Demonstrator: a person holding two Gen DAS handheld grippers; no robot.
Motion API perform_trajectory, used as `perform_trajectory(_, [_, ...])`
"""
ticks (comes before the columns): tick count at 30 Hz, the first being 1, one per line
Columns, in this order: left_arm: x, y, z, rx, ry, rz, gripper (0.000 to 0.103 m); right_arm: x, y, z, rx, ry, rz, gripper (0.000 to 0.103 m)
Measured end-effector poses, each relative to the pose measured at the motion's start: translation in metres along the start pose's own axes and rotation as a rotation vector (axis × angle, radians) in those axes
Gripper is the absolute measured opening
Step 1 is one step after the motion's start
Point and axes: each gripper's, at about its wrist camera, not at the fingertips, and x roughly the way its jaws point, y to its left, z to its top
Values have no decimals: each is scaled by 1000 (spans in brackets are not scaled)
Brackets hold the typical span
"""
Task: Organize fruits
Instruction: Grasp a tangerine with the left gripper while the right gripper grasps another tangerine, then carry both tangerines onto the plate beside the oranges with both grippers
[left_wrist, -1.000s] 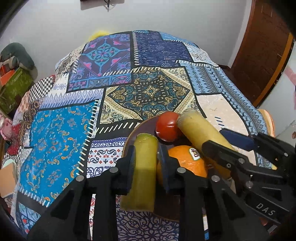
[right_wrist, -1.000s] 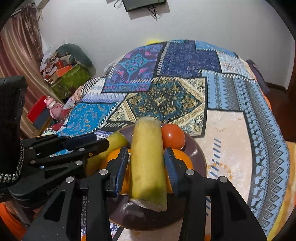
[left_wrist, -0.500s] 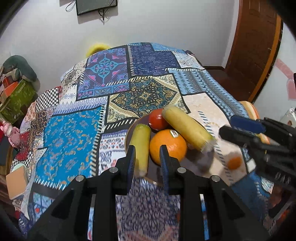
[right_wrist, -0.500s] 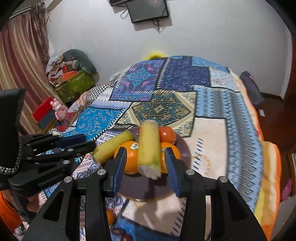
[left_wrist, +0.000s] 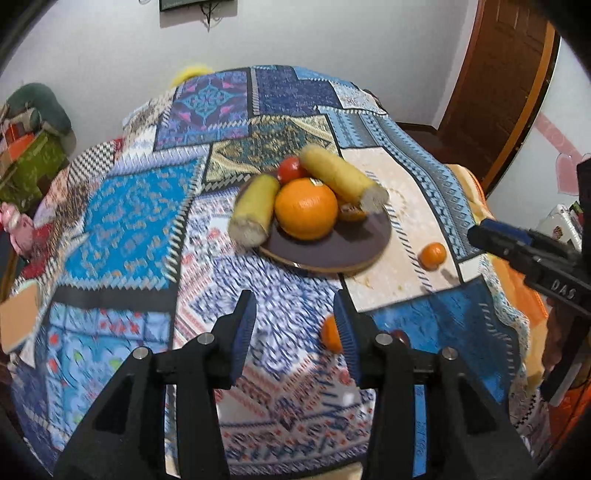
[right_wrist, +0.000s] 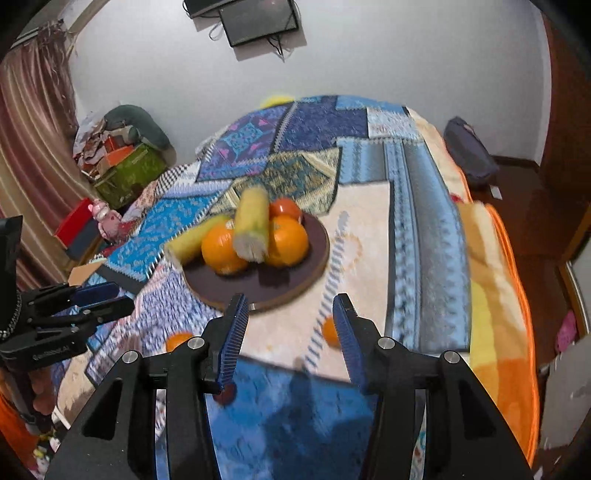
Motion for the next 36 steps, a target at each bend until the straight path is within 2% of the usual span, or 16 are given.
perform_trajectory(7, [14, -20, -17, 12, 44, -18, 43, -5, -9, -26, 4, 36, -11, 44])
perform_trajectory(13, [32, -34, -24, 9, 80, -44, 43, 0, -18, -35, 4, 63, -29, 44])
perform_trajectory(18, [47, -38, -26, 16, 101, -37, 43, 8, -25, -38, 16, 92, -29, 44])
perform_trajectory(21, [50, -36, -27, 9, 96, -41, 42, 14, -24, -38, 3, 106, -32, 44])
perform_trajectory(23, [52, -34, -27, 2, 100, -51, 36, 19, -23, -37, -7, 114, -34, 44])
perform_trajectory(33, [50, -24, -19, -26, 69, -79, 34, 41, -27, -25, -14, 148, -55, 44])
perform_trajectory(34, [49, -23, -16, -29, 62, -82, 31, 44, -28, -24, -13, 153, -57, 44])
perform_trajectory(35, [48, -22, -14, -30, 56, -85, 16, 47, -28, -23, -9, 156, -60, 44])
perform_trajectory(36, [48, -21, -10, -33, 56, -95, 11, 50, -30, -22, -3, 159, -64, 44])
